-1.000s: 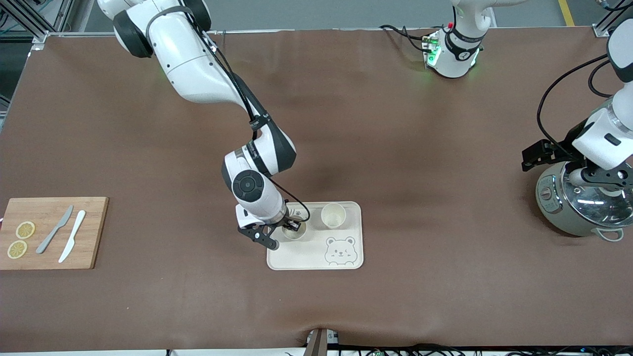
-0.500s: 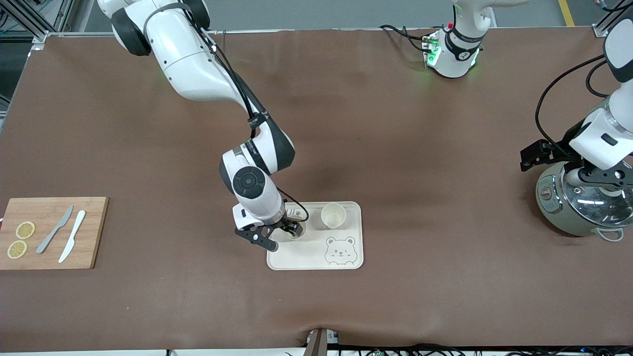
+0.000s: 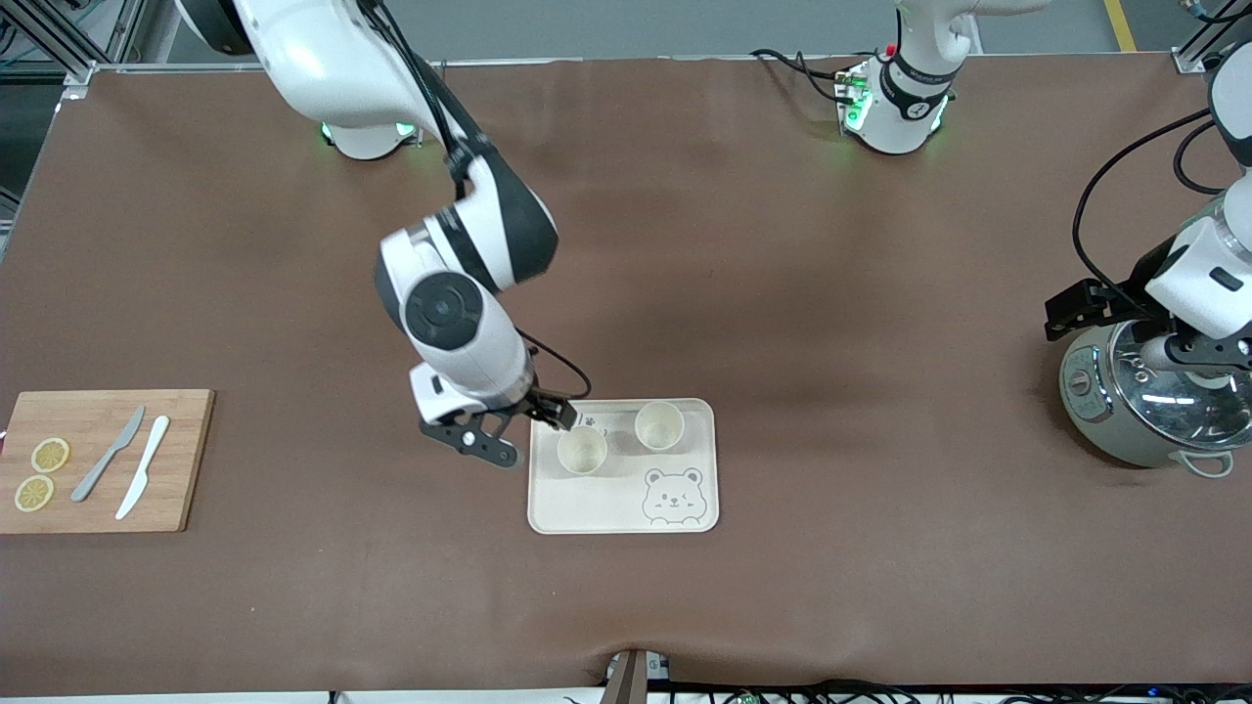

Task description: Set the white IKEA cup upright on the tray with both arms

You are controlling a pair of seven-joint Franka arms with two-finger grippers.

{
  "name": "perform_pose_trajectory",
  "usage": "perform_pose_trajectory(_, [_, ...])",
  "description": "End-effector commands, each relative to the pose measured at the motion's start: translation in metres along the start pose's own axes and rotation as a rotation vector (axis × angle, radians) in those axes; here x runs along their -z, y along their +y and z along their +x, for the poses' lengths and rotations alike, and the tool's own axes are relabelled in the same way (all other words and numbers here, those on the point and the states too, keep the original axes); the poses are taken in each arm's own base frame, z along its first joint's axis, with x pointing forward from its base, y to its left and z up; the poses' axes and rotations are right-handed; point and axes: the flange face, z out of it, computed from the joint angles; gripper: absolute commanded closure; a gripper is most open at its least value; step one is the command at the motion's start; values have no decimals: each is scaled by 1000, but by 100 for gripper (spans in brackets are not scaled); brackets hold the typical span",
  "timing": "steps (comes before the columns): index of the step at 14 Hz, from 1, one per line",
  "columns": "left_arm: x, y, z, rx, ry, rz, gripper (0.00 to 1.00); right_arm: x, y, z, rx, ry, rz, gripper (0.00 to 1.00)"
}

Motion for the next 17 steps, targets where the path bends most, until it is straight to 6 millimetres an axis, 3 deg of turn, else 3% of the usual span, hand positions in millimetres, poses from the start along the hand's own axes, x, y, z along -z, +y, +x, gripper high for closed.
perform_pose_trajectory(1, [2,1,-1,-16,4,0,0,78,51,-9,53,-36,-19,0])
perform_pose_trajectory(3, [2,3,-1,-19,4,0,0,116,86,-21,73,-69,-53,0])
perform_pose_trajectory(6, [1,4,-1,-19,1,0,0,151,156,-29,174,-24,-106,0])
perform_pose_trajectory(9, [0,3,-1,-17,0,0,0,183,247,-7,253,-29,-79,0])
perform_pose_trajectory(11, [-1,-1,-1,-13,-1,0,0,194,299,5,301,-28,-64,0])
perform_pose_trajectory(15, [0,-2,-1,-11,1,-1,0,205,369,39,396,-7,-39,0])
perform_pose_trajectory(17, [-1,-2,-1,-10,-1,-1,0,206,371,40,399,-7,-39,0])
